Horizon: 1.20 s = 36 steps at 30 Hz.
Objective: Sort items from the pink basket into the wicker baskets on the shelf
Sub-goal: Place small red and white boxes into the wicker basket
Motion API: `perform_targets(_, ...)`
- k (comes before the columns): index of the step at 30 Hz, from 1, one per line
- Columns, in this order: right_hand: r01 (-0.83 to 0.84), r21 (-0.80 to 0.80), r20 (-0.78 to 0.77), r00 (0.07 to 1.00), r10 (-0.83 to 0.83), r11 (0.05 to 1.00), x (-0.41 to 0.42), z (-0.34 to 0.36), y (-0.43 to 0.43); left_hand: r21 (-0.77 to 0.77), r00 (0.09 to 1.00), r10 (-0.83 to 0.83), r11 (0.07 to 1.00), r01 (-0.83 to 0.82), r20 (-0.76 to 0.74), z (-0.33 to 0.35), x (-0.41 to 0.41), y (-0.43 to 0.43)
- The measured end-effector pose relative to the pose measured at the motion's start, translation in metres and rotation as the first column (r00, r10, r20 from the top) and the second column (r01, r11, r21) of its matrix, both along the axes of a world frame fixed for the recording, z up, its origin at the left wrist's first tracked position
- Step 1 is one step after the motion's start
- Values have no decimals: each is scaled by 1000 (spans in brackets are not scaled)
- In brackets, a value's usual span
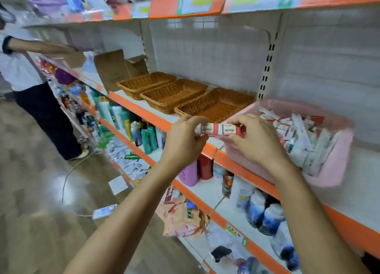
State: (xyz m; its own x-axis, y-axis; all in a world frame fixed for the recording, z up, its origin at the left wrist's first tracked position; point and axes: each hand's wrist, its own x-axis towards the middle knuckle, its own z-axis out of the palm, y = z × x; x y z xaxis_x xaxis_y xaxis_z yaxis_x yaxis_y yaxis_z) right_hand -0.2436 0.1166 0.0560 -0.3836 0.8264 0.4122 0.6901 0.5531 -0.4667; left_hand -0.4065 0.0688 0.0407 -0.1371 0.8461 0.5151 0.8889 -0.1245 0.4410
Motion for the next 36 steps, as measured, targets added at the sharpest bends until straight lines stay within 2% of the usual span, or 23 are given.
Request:
perform_targets(7,9,16,27,1000,-9,1000,-96,-4,40,27,998,49,998,-50,30,-8,-91,39)
perform_targets(18,45,29,-33,999,-44,999,-253,9,150,77,992,83,994,-76,-97,11,-243,152)
perform_targets(26,64,21,12,998,-65,998,-339,16,213,88,994,68,994,-61,-80,11,-328,220)
perform_targets(36,146,-7,68,987,-145,989,-465,3,265,-10,995,3,1000,-4,-100,-1,-460,284)
